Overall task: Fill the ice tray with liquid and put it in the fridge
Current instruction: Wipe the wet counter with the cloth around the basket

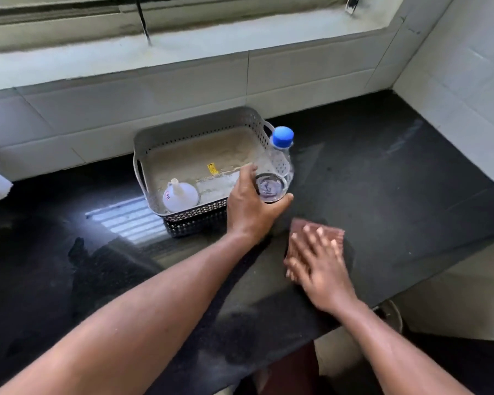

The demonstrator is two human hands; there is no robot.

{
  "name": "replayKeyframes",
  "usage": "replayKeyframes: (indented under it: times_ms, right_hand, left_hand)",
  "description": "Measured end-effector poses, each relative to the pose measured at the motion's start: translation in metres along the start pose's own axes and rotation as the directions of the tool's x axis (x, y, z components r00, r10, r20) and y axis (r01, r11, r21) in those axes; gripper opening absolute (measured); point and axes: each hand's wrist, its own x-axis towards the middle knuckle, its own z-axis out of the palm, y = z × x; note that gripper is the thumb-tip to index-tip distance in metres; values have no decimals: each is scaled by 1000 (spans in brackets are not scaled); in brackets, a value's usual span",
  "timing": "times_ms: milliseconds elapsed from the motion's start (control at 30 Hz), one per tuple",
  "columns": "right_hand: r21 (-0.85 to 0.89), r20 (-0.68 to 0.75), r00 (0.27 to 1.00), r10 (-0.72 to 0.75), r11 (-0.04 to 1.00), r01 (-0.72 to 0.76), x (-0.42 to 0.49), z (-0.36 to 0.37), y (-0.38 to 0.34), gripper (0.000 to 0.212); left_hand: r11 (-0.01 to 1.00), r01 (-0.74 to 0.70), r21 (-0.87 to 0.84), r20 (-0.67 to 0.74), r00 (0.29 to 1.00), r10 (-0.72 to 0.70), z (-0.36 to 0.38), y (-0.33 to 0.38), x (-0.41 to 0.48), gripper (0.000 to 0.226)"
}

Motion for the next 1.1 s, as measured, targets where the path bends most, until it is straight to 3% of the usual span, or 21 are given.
replayKeyframes:
  times_ms: [67,133,200,267,333,400,467,533,600,633,700,767,833,867,900,967,1033,1100]
  right_hand:
    - [8,-41,981,190,982,-190,44,-6,2,64]
    - [0,-59,980,190,982,-190,73,-6,-12,63]
    - [-20,-39,998,41,999,-42,78,1,-40,62]
    - [3,6,972,-235,972,234,56,17,-74,60]
    - [55,55,851,-522,853,519,22,30,-91,57]
    - [59,120,764,-634,772,632,8,29,-80,56]
    - [34,82,860,-503,864,502,27,24,-60,62]
    - [27,-2,988,-152,988,152,58,10,-48,65]
    - [17,-27,999,42,999,-41,80,6,-65,65]
    - [9,-21,1000,4,1000,-4,82,9,-82,65]
    - [45,27,967,-254,966,253,68,24,-119,64]
    - [92,83,824,-560,828,554,35,43,-140,60]
    - [85,110,713,-692,722,687,16,47,-137,57]
    - [78,86,730,-678,735,674,18,46,-128,58]
    - [65,53,801,-596,803,593,24,43,-121,59]
    - [70,-19,966,-258,964,258,44,33,-114,62]
    - [58,-48,999,14,998,-11,62,27,-121,63]
    - [43,-44,999,21,999,-19,66,32,-146,64]
  left_hand:
    - [1000,1,2,-73,997,-1,-8,-3,-6,77]
    - [1000,-19,-12,-150,989,17,-28,-11,-20,75]
    - [1000,-8,-25,-232,973,2,-55,-24,-38,77]
    - [1000,18,-6,-330,944,-19,-87,-37,-54,77]
    - [998,32,54,-444,896,-5,-117,-49,-62,73]
    - [997,64,50,-527,849,-28,-141,-60,-62,73]
    - [995,96,34,-569,820,-60,-159,-70,-57,76]
    - [995,102,10,-599,797,-76,-169,-78,-51,73]
    - [993,121,-10,-645,758,-98,-178,-85,-46,73]
    - [991,131,-8,-662,742,-103,-182,-90,-44,74]
    - [990,144,-4,-679,726,-108,-189,-98,-39,75]
    - [986,161,-35,-665,733,-143,-194,-106,-32,75]
    - [983,177,-49,-631,758,-168,-198,-114,-24,76]
    - [982,183,-41,-618,768,-169,-199,-118,-20,75]
    - [982,186,-37,-605,778,-170,-201,-123,-17,74]
    - [982,181,-57,-563,806,-181,-207,-132,-11,72]
    - [986,154,-71,-518,839,-168,-212,-139,-6,76]
    - [992,116,-55,-477,870,-128,-215,-147,-5,82]
